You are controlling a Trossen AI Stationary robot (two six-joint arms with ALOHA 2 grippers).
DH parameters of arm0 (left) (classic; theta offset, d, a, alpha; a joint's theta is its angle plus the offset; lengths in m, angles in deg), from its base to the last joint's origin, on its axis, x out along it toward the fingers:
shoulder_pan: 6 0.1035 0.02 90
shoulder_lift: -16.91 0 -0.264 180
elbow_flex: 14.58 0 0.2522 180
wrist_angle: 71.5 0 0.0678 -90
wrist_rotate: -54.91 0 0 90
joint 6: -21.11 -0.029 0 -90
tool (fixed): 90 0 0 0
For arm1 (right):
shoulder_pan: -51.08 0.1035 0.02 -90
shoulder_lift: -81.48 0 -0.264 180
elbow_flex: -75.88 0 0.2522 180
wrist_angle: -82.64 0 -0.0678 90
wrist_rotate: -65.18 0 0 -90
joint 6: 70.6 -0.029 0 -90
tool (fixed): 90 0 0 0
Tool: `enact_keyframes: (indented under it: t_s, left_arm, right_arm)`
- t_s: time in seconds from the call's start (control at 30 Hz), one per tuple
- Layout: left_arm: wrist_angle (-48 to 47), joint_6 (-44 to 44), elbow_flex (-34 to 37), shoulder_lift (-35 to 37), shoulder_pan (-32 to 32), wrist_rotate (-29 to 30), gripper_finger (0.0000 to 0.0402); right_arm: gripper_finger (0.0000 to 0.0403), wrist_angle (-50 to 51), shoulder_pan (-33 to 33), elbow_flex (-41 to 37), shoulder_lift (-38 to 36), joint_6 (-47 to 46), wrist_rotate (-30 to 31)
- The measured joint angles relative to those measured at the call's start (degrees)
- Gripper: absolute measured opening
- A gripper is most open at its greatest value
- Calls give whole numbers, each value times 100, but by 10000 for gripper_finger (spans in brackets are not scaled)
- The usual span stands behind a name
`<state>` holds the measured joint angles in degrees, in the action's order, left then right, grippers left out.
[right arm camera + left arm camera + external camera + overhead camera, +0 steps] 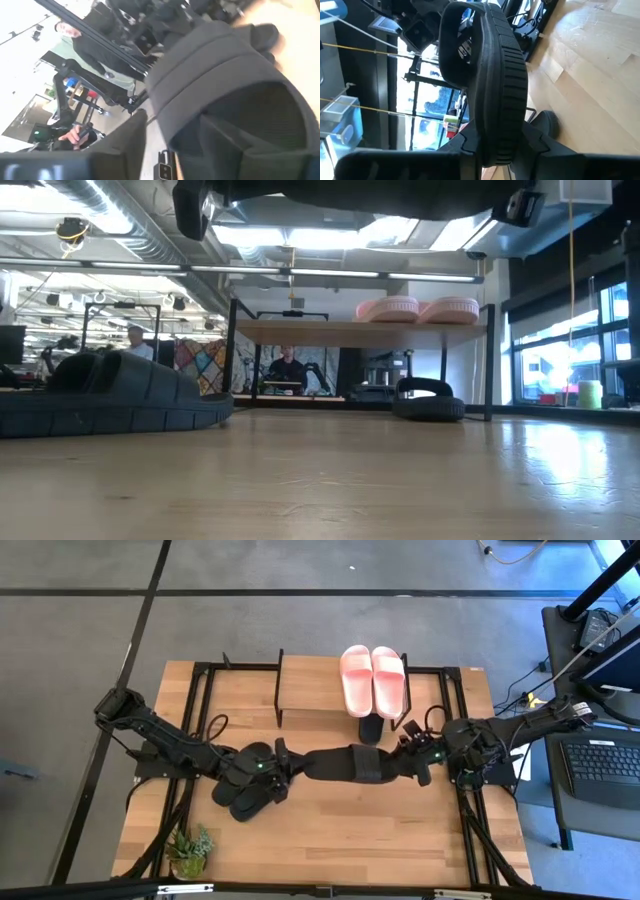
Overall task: Pick and place slides into the shelf
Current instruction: Put the right black slide under the shelf
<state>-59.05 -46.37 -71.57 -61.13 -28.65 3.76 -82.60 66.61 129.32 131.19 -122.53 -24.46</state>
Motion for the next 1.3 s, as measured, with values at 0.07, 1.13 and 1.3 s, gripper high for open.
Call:
enact_keyframes:
  t_s: [0.07,1.13,1.3]
  left_arm:
    - [11,1,0,0,2,119,61]
    - [-2096,4783,-251,-1576,191,701,58]
    - [-2989,5610,-711,-2025,387,979,53]
  right_arm:
    - [197,-13,-6,0,-122,277,3]
    - [245,331,1,0,-1404,1345,922]
    - [245,343,0,-2,-1329,1314,920]
